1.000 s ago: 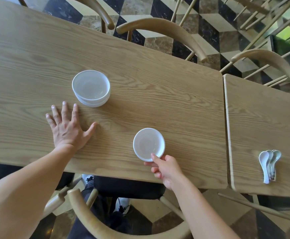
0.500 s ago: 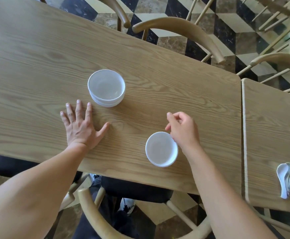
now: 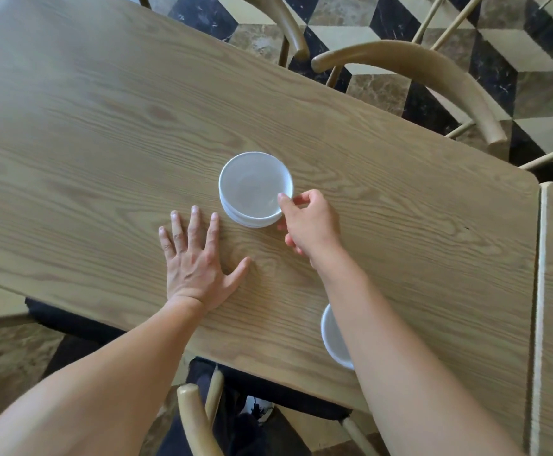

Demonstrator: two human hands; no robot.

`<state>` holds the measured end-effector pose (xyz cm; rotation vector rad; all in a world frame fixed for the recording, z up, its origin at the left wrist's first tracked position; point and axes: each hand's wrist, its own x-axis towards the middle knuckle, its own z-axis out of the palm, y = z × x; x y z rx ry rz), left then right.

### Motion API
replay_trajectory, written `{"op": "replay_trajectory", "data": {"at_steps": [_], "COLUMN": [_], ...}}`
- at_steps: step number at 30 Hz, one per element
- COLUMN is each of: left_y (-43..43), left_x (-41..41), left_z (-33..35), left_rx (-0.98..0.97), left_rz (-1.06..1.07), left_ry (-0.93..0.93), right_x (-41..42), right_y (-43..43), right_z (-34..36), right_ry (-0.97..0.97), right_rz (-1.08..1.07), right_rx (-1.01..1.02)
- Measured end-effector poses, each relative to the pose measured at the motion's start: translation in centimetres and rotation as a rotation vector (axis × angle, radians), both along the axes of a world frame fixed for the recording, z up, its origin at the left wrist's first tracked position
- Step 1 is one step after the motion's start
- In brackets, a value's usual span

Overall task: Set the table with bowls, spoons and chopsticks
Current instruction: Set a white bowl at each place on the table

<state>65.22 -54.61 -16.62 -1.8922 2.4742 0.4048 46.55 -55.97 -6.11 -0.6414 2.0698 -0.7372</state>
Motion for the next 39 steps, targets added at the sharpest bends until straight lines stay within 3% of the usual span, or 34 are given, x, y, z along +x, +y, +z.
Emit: {"op": "replay_trajectory", "data": {"at_steps": [8,14,20,30,39], "left_y": [-0.3,-0.3,-0.3,-0.2,-0.3], "left_x": [-0.1,0.0,0.3,-0.2,-0.3], "left_z": [0.0,0.1,0.0,0.3,0.6], "left_rx": [0.017,0.031,0.005,0.018,0.033], "left_rz": [-0.002,0.008,0.022,0.043,0.046], "left_ry": [-0.025,-0.028,-0.011,-0.027,-0.043], "right_x": [-0.3,-0.8,-3.3,-13.0,-13.5], "right_y": [-2.0,-2.2,-1.1,3.9,8.1], "right_z": [-0.9,-0.1,3.2,2.3,-1.1], "right_ry": [0.18,0.183,-0.142,-0.175,-0.27], "right_rz": [0.12,0.131,-0.121,-0.548,-0.647], "right_rx": [-0.01,-0.058,-0.225,-0.185,-0.064]}}
